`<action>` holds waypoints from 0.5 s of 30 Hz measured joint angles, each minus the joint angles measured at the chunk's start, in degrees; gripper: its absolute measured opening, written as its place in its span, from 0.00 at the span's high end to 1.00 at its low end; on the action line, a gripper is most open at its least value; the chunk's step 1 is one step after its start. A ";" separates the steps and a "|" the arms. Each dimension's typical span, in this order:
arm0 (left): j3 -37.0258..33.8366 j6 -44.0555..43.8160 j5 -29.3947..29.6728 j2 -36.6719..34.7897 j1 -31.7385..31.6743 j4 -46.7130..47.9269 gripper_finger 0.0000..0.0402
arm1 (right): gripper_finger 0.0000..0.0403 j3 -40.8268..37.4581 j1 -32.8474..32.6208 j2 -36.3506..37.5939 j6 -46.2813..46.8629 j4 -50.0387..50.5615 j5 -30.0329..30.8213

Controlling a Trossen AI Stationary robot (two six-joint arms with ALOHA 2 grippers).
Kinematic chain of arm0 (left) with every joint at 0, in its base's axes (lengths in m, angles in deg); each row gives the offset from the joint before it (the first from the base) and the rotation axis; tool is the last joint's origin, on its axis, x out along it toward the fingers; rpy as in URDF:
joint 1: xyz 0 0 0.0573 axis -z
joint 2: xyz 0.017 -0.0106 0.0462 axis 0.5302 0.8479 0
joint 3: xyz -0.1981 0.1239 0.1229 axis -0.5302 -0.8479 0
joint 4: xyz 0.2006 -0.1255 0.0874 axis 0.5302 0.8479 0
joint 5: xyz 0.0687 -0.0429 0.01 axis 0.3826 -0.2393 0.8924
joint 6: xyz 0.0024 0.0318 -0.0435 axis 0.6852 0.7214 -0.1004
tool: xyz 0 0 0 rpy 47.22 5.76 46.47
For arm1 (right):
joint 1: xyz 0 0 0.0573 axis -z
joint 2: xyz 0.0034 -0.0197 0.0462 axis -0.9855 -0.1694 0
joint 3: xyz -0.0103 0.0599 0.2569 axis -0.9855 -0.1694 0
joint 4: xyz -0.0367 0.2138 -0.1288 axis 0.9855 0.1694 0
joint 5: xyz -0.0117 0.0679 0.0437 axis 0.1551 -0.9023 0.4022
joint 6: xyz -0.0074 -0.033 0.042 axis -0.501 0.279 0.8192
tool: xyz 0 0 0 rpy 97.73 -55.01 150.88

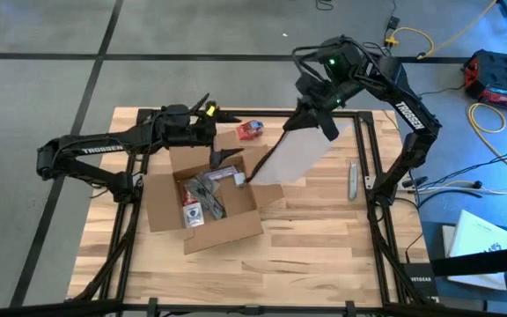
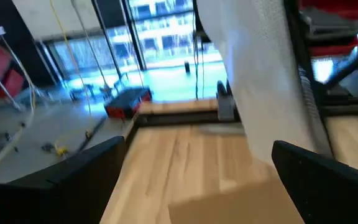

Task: Unpack boxes
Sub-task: Open the transparent zip bag

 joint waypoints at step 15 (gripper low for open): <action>0.00 -9.70 0.56 2.84 -0.04 -10.46 0.02 | 1.00 0.00 0.81 -4.04 -8.60 -1.56 0.14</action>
